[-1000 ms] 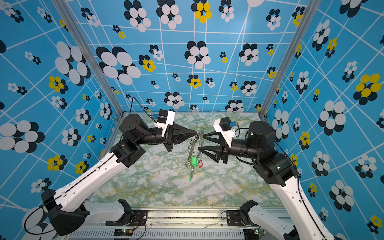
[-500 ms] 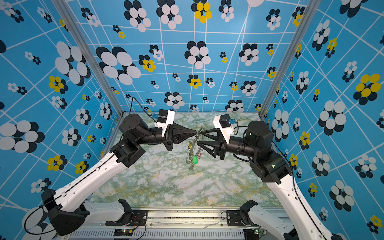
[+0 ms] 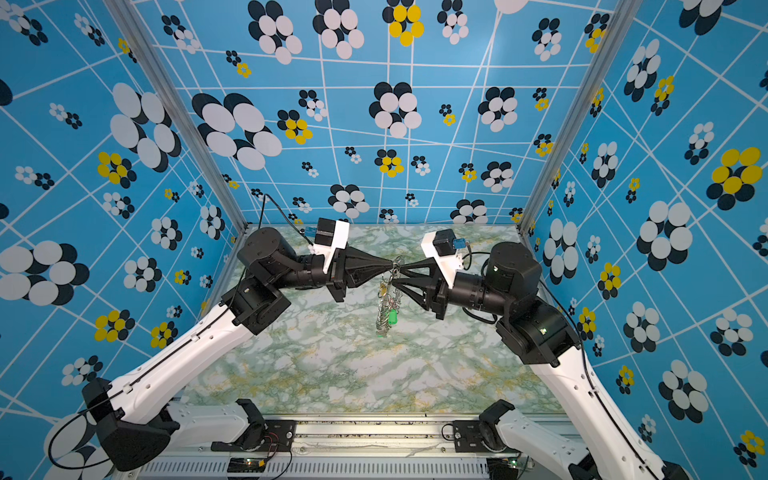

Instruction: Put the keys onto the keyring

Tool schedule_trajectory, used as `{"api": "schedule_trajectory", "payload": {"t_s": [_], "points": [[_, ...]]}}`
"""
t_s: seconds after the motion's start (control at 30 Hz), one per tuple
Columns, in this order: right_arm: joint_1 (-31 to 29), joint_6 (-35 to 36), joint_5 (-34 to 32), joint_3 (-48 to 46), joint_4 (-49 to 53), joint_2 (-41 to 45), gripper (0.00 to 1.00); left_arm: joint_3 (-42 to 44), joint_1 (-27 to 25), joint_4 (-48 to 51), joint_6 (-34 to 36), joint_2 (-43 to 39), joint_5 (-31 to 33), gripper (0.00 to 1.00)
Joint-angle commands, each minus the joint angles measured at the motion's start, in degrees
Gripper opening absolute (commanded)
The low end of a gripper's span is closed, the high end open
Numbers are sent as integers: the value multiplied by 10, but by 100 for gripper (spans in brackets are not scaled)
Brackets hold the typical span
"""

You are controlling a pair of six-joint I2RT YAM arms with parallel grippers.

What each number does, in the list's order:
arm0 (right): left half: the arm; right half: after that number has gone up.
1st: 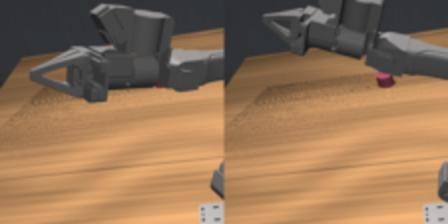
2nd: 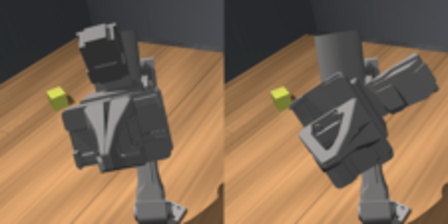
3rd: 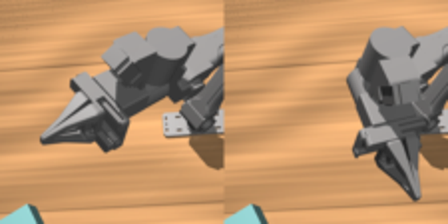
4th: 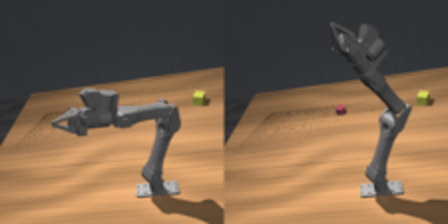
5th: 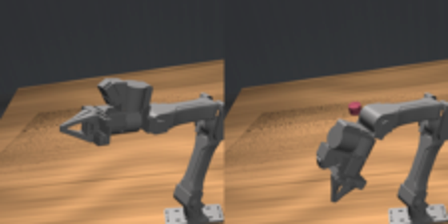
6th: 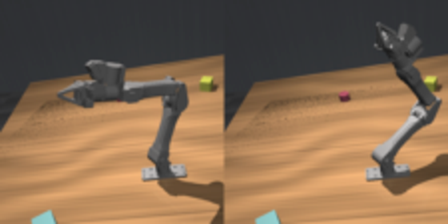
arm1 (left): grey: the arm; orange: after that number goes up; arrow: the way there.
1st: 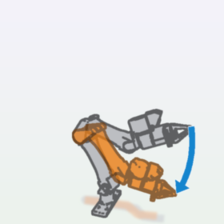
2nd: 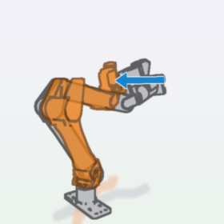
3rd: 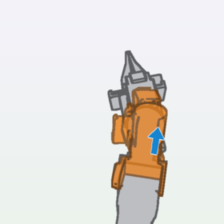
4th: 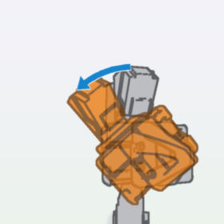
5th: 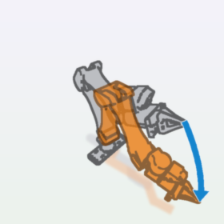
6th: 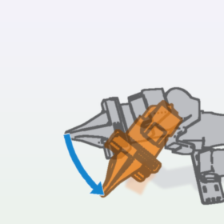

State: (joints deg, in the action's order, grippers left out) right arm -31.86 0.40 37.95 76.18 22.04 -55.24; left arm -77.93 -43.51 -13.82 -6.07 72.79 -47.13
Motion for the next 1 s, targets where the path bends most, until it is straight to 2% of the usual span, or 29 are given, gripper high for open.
{"api": "schedule_trajectory", "payload": {"t_s": [0.0,0.53,0.67,0.97], "points": [[-8,5,-10,-7,-5,-2,31,-6,-6,-46,-10,-7,-2,0],[-9,26,-33,-3,21,11,11,-5,-6,-34,-3,-14,1,0],[-8,28,-32,-2,24,15,0,-3,-6,-28,3,-17,6,0],[-9,41,-27,17,56,23,0,5,-2,-3,18,-17,18,0]]}}
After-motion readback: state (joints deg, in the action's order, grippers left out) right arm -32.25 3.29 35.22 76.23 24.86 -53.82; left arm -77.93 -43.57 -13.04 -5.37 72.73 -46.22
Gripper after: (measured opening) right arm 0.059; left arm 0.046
